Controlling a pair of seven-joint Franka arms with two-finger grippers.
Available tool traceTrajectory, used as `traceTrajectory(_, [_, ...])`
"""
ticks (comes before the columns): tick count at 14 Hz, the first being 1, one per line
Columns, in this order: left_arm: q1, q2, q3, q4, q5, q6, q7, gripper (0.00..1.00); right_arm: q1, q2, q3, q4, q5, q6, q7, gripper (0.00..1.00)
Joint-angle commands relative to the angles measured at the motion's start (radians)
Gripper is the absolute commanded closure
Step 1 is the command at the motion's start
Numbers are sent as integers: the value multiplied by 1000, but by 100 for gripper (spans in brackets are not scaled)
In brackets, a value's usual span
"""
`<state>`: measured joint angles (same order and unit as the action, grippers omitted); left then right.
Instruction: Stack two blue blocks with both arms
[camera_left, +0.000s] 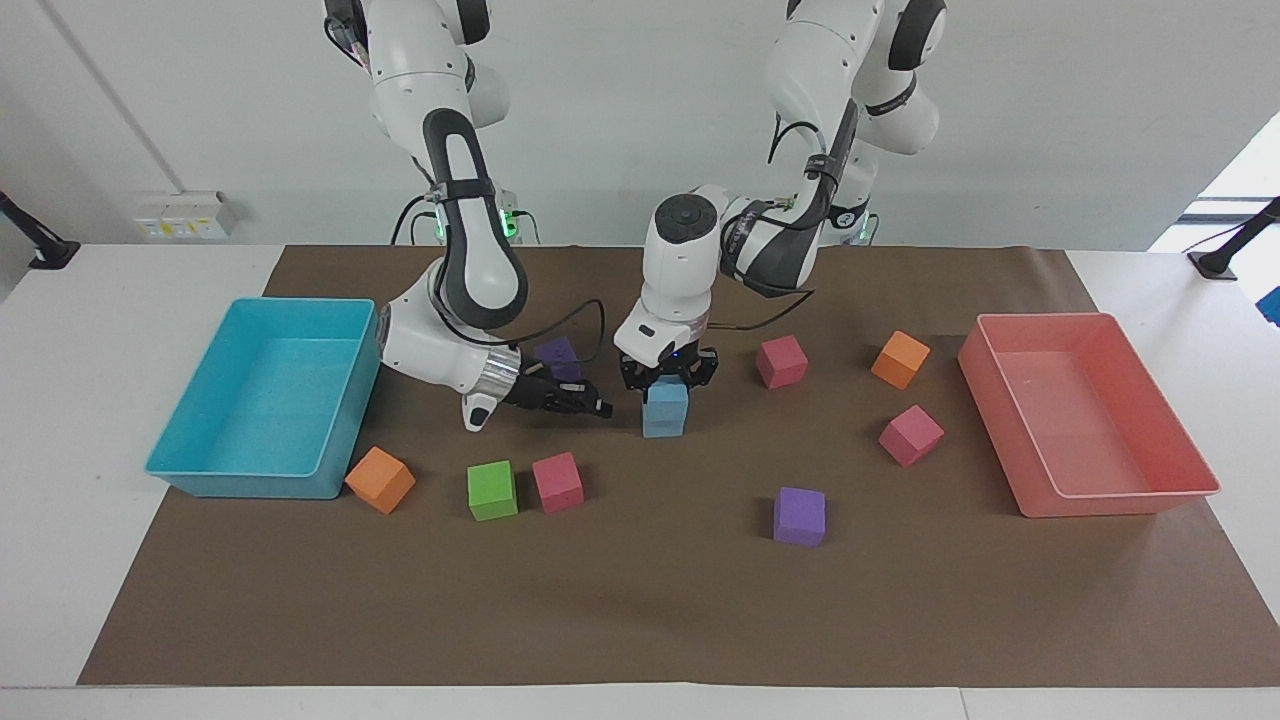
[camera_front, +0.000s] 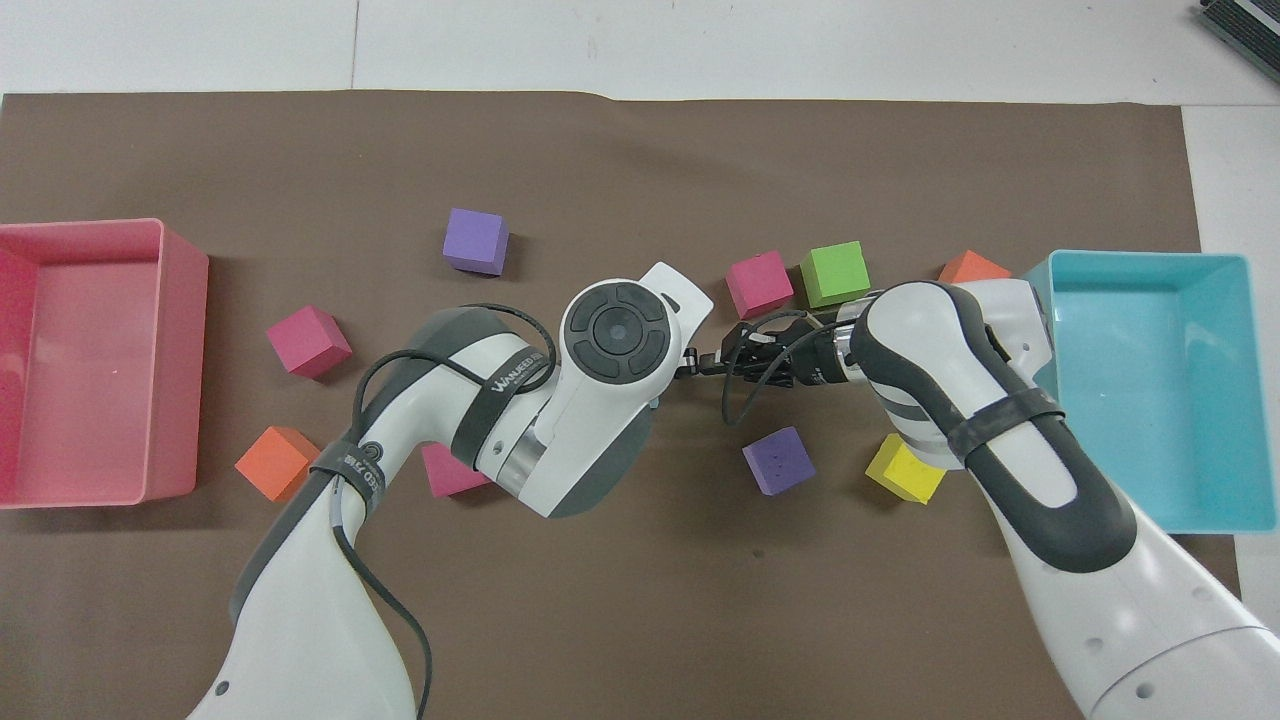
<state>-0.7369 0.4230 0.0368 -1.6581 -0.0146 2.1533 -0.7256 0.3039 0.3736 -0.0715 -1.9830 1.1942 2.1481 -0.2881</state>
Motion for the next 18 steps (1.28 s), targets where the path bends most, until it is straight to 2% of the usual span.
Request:
traceTrajectory(1, [-21, -10, 17, -15, 8, -7, -32, 100, -8, -2, 12, -11, 36, 19, -31, 100])
traceTrajectory(11, [-22, -12, 17, -22, 8, -13, -55, 100, -8, -2, 12, -11, 36, 19, -31, 100])
traceTrajectory(12, [-21, -13, 17, -22, 8, -13, -55, 97, -8, -2, 12, -11, 36, 19, -31, 100])
traceTrajectory(13, [-22, -13, 17, -22, 8, -13, -55, 81, -8, -2, 12, -11, 36, 19, -31, 100])
traceTrajectory(14, [-22, -13, 17, -23, 8, -15, -55, 72, -8, -2, 12, -11, 36, 19, -31, 100])
traceTrajectory(15, [-22, -16, 15, -31, 7, -13, -54, 55, -8, -2, 12, -11, 36, 19, -31, 100])
traceTrajectory(16, [-22, -21, 15, -37, 7, -13, -52, 25, -8, -2, 12, -11, 36, 19, -31, 100])
traceTrajectory(17, [-22, -21, 15, -41, 7, -13, -52, 0, -8, -2, 12, -11, 36, 19, -31, 100])
traceTrajectory(18, [-22, -21, 14, -42, 7, -7, -49, 0, -8, -2, 12, -11, 36, 19, -31, 100])
